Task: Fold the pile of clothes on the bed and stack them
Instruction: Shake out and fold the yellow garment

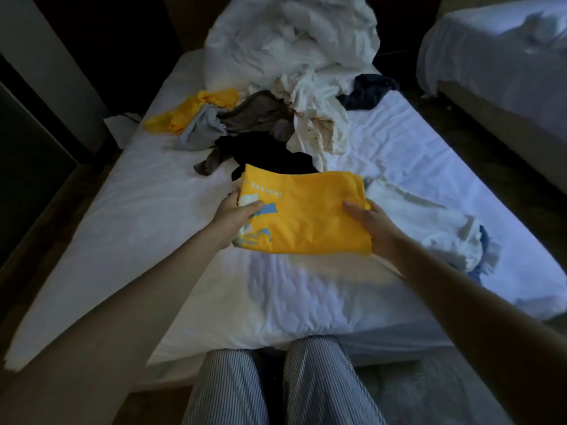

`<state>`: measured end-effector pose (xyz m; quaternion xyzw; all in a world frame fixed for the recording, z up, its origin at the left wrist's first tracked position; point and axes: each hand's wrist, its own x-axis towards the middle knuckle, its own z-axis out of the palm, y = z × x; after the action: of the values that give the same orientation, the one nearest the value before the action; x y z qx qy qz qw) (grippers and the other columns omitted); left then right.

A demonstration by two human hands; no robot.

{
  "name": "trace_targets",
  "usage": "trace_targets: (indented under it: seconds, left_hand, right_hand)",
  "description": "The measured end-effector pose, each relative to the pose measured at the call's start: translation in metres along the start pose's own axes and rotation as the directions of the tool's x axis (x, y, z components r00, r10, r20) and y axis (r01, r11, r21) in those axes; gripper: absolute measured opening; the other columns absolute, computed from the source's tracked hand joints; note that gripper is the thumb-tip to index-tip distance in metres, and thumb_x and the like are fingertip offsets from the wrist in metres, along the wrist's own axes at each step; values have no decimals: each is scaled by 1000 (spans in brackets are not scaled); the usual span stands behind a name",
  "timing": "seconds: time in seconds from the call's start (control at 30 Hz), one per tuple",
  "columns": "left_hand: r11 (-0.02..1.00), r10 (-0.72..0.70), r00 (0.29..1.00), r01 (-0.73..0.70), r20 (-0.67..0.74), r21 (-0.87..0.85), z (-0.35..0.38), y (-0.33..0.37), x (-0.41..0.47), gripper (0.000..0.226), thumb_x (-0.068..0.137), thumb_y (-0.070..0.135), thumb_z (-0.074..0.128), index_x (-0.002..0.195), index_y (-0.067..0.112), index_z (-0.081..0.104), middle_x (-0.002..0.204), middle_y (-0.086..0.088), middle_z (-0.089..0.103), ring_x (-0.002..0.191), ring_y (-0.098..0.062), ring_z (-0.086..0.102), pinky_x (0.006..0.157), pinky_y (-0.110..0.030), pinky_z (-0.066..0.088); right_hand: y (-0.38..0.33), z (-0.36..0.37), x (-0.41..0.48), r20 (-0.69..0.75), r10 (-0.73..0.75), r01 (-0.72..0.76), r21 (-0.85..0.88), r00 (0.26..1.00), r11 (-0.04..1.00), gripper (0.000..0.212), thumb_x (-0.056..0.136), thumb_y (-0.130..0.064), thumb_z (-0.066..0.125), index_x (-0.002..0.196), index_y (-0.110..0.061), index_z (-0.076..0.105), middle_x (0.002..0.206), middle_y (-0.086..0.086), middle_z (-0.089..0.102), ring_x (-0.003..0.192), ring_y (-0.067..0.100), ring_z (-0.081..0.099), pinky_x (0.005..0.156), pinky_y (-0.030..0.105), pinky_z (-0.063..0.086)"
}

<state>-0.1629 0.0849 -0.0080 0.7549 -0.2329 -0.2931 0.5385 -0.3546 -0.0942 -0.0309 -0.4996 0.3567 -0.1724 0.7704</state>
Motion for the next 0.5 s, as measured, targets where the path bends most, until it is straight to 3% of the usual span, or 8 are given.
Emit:
trace_targets:
  seconds: [0.17, 0.27, 0.37, 0.43, 0.5]
  left_hand:
    - [1000, 17, 999, -17, 40, 16, 66, 33, 29, 29, 91, 17, 63, 119, 13, 57, 113, -8, 65, 83, -13, 62, 68, -25, 52]
    - [999, 29, 997, -31, 70, 22, 112, 49, 48, 30, 89, 16, 65, 118, 12, 59, 102, -4, 64, 86, -18, 64, 68, -26, 53]
    - [999, 43, 990, -45, 132, 12, 159, 62, 68, 37, 90, 14, 64, 125, 7, 56, 104, -6, 62, 95, -23, 61, 66, -22, 53]
    - [1000, 11, 979, -13, 202, 9, 189, 61, 81, 40, 90, 12, 63, 128, 8, 55, 106, -9, 62, 99, -25, 61, 77, -30, 54]
    - [989, -55, 968, 19, 247, 146, 217, 46, 90, 41, 85, 19, 65, 123, 5, 58, 109, -14, 62, 107, -31, 60, 90, -41, 49]
  right_hand:
    - [-27, -59, -7, -128, -26, 30, 31, 991, 999, 38, 90, -24, 59, 124, -6, 53, 100, 13, 66, 76, 23, 68, 54, 32, 58]
    - [-46, -101, -8, -183, -27, 32, 27, 983, 999, 41, 92, -31, 56, 125, -8, 51, 100, 11, 65, 81, 23, 66, 59, 33, 59]
    - [-59, -144, -9, -198, 12, 6, 91, 980, 996, 39, 93, -34, 51, 121, -8, 52, 98, 14, 66, 69, 21, 71, 56, 33, 58]
    - [-57, -167, -11, -252, 87, -55, 130, 964, 990, 43, 92, -37, 52, 122, -7, 51, 95, 14, 68, 70, 23, 70, 54, 34, 58]
    - [-41, -183, -13, -337, 177, -135, 144, 925, 980, 47, 92, -36, 53, 127, -5, 48, 99, 17, 66, 77, 27, 65, 55, 36, 56]
